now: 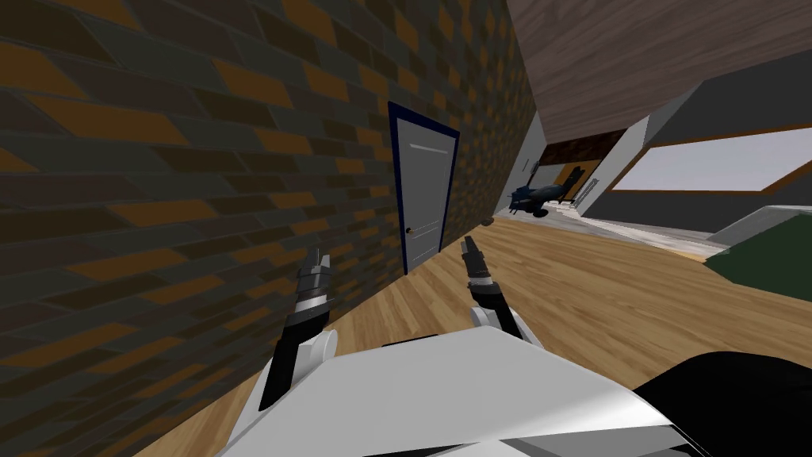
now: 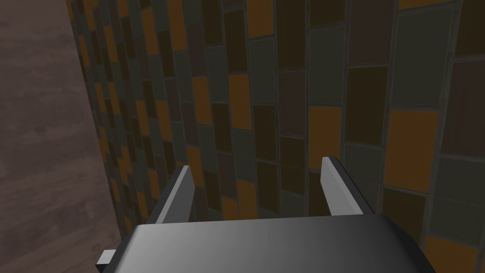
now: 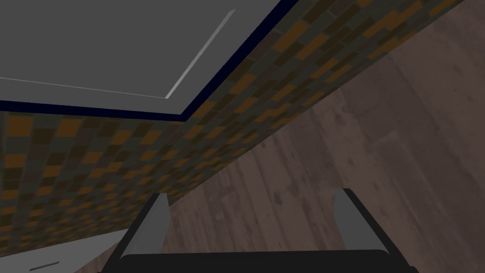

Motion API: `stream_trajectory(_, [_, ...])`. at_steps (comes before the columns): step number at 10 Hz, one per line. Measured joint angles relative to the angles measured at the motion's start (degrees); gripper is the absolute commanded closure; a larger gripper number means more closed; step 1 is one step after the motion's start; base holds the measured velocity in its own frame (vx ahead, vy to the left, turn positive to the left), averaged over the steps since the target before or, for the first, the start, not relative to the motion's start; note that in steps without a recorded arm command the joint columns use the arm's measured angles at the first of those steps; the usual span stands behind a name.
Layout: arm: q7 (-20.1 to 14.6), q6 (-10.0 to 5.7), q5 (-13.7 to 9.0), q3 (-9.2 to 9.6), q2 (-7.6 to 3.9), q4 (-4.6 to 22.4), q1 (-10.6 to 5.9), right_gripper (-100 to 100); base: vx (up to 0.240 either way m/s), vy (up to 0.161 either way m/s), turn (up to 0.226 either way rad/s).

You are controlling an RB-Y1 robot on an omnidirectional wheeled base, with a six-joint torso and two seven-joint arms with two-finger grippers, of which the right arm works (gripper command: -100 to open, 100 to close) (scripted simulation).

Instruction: Pull the door open

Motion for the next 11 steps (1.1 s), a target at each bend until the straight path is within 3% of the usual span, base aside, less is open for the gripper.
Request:
stream_trajectory(7, [6.91, -1.93, 1.21, 1.04, -0.58, 5.66, 0.42, -100, 0.1, -0.001, 0.064])
stream_trajectory(11, [11.33, -2.78, 2.04, 1.64, -0.67, 9.6, -0.23, -100, 0.102, 0.008, 0.063])
